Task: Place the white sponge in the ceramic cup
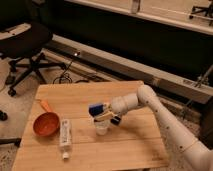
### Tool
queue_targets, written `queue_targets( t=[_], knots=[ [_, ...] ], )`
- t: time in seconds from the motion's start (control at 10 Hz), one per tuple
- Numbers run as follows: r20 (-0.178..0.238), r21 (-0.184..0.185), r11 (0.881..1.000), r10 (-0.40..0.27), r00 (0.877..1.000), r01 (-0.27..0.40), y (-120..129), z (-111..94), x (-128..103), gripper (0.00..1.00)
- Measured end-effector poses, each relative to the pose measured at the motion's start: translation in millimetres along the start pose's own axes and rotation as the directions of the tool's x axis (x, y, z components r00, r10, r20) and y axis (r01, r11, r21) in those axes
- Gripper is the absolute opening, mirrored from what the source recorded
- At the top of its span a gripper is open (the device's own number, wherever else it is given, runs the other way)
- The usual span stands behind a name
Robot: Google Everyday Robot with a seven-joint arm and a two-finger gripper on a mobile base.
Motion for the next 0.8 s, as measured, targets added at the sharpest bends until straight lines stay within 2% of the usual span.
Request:
queue_targets(
  t=[0.2,0.4,0.8],
  knots=[
    [-0.002,0.015,1.0,-0.015,1.0,0.015,-4.3,3.6,-2.8,0.2],
    [0.001,0.015,0.999,-0.047,0.999,0.047,-5.3,3.5,-3.6,0.36],
    [0.002,0.014,0.999,-0.048,0.999,0.048,-4.9,3.2,-3.7,0.4]
  ],
)
